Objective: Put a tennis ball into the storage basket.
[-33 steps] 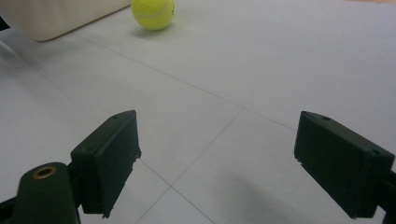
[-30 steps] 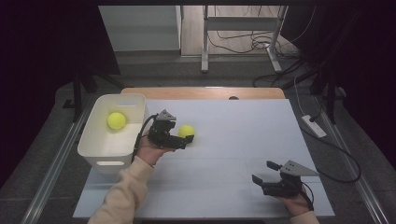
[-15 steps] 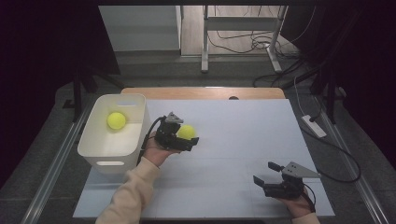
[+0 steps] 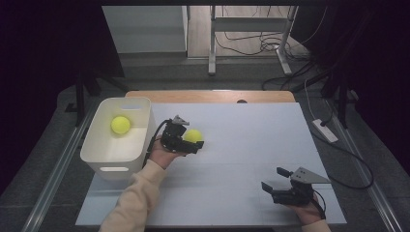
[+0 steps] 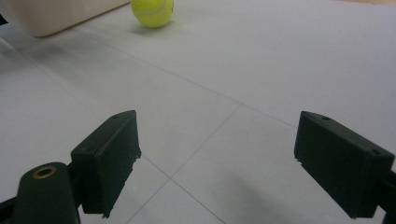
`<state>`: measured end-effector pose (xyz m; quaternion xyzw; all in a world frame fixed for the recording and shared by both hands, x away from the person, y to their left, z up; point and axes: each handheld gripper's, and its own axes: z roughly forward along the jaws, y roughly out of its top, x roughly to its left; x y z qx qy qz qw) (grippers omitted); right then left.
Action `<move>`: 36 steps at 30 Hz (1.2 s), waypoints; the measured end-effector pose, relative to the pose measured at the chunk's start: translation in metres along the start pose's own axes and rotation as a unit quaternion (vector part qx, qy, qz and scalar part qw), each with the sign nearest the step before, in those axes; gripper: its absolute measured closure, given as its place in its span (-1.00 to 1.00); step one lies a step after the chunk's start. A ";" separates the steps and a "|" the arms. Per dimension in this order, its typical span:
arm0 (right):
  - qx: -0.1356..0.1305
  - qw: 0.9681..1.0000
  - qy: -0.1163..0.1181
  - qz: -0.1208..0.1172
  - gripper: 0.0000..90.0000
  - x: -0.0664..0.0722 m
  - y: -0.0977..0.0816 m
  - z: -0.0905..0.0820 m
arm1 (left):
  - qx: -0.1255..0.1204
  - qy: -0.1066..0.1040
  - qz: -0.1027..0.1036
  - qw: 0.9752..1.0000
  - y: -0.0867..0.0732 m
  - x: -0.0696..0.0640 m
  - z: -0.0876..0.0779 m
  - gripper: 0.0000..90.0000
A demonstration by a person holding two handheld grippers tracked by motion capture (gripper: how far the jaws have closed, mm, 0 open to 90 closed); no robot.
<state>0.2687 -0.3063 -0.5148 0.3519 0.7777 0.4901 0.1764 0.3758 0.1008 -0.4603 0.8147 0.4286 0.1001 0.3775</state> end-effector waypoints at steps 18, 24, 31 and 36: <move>0.001 1.000 0.000 0.001 -0.69 0.000 0.000 0.000 | 0.035 0.016 -0.018 0.999 0.002 0.016 0.024 -0.90; 0.001 1.000 0.000 0.002 -0.69 0.000 0.000 0.000 | 0.046 0.018 -0.020 0.999 0.001 0.019 0.034 -0.90; 0.002 1.000 0.000 0.002 -0.69 0.000 0.000 0.000 | 0.053 0.027 -0.019 0.998 0.001 0.020 0.043 -0.89; 0.001 1.000 -0.001 0.002 -0.69 0.000 0.000 0.000 | 0.058 0.032 -0.022 0.998 -0.001 0.023 0.051 -0.84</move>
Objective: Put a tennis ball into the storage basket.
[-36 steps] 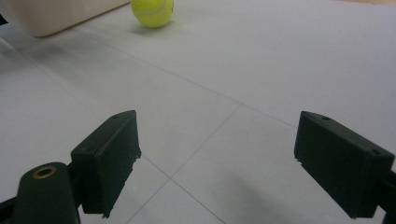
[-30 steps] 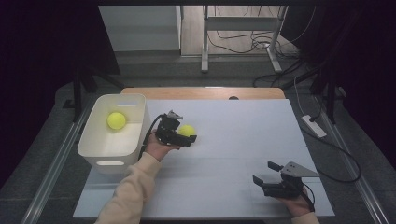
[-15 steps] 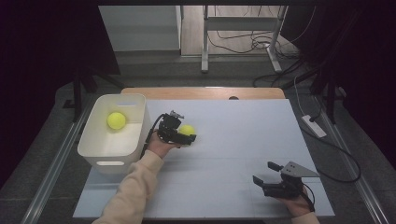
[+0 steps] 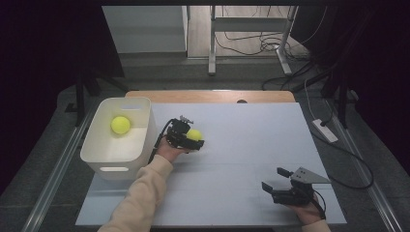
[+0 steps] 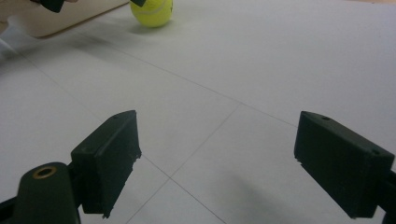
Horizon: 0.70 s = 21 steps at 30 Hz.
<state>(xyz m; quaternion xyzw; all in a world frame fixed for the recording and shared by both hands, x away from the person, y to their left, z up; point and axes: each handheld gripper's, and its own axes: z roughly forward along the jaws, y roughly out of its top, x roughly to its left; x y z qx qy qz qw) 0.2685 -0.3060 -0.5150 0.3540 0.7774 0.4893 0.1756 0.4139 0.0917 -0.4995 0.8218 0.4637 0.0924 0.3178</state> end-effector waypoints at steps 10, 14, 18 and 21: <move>0.000 1.000 0.000 0.000 -0.69 0.000 0.000 -0.001 | 0.008 0.022 0.008 1.000 -0.002 0.000 0.009 -0.52; 0.000 1.000 -0.002 0.000 -0.69 -0.001 -0.001 -0.001 | 0.003 0.017 0.004 1.000 -0.002 0.003 0.008 -0.41; 0.000 1.000 -0.002 0.000 -0.69 0.000 -0.001 -0.001 | 0.003 0.017 0.004 1.000 -0.002 0.003 0.008 -0.40; 0.002 1.000 -0.004 0.001 -0.69 -0.001 -0.001 -0.002 | 0.002 0.018 0.004 1.000 -0.002 0.003 0.008 -0.39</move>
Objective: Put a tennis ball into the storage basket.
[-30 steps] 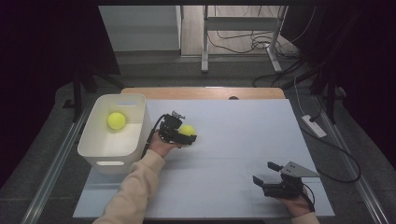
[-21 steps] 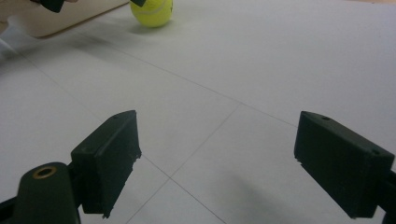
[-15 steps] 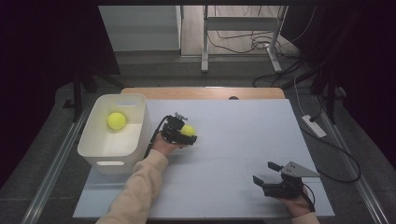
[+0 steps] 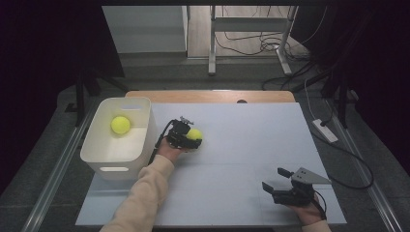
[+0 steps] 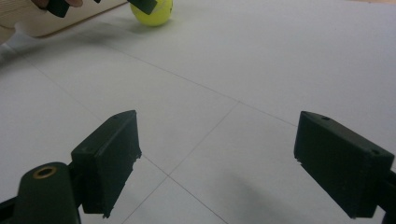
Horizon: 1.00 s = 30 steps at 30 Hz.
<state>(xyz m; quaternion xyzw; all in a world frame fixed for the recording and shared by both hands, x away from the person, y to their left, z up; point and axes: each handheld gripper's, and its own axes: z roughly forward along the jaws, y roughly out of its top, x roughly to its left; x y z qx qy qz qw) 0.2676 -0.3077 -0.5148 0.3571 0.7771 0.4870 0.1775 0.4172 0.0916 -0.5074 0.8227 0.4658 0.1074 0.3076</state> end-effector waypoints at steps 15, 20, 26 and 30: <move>-0.001 1.000 0.000 0.001 -0.69 0.000 0.000 0.000 | -0.024 -0.015 0.004 1.000 0.000 -0.003 -0.015 -0.39; 0.000 1.000 -0.001 -0.001 -0.69 0.001 0.000 0.000 | -0.034 -0.019 0.007 0.999 0.000 -0.006 -0.021 -0.39; 0.000 1.000 -0.001 -0.001 -0.69 0.000 0.000 0.000 | -0.045 -0.020 0.009 0.999 -0.001 -0.007 -0.028 -0.39; 0.000 1.000 -0.001 0.000 -0.69 0.001 0.000 0.000 | -0.052 -0.023 0.008 0.998 -0.003 -0.009 -0.031 -0.39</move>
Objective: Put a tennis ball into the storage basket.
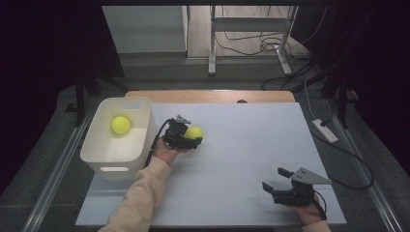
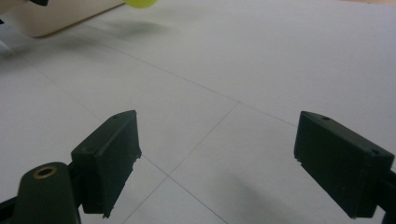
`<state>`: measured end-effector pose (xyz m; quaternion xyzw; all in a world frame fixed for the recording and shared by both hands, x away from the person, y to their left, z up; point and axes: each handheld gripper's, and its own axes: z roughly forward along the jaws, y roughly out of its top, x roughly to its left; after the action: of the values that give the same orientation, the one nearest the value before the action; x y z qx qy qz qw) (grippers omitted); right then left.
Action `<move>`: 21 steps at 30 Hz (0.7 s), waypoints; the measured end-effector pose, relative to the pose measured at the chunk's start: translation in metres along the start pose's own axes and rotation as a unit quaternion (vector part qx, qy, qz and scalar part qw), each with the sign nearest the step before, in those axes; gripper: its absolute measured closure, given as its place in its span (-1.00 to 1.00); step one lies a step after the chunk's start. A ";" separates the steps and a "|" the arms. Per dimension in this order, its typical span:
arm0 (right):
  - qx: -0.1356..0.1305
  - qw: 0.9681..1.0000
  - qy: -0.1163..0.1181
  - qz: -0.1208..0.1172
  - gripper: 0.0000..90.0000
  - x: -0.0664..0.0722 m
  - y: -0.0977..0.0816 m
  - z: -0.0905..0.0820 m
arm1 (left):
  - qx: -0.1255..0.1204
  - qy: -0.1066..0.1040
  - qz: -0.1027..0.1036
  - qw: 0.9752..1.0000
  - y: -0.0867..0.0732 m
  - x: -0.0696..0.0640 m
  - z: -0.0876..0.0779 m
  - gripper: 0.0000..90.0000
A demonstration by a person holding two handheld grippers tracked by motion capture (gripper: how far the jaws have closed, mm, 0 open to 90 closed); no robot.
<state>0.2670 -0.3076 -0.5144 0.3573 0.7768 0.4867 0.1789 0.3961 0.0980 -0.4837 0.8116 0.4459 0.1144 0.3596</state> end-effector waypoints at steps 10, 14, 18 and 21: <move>0.000 1.000 0.000 0.000 -0.69 0.000 0.000 0.000 | -0.016 -0.007 0.011 1.000 -0.002 -0.006 -0.013 -0.39; -0.001 1.000 0.000 0.000 -0.69 0.000 0.000 -0.001 | -0.016 -0.008 0.019 1.000 -0.004 -0.008 -0.017 -0.39; -0.002 1.000 -0.003 0.001 -0.69 -0.001 0.000 -0.001 | -0.021 -0.016 0.021 0.999 -0.006 -0.009 -0.025 -0.39; -0.002 1.000 -0.003 0.001 -0.69 -0.001 0.000 -0.001 | -0.022 -0.022 0.026 0.999 -0.007 -0.010 -0.029 -0.39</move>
<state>0.2671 -0.3091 -0.5137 0.3590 0.7750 0.4875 0.1813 0.3712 0.1064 -0.4662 0.8171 0.4143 0.1153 0.3840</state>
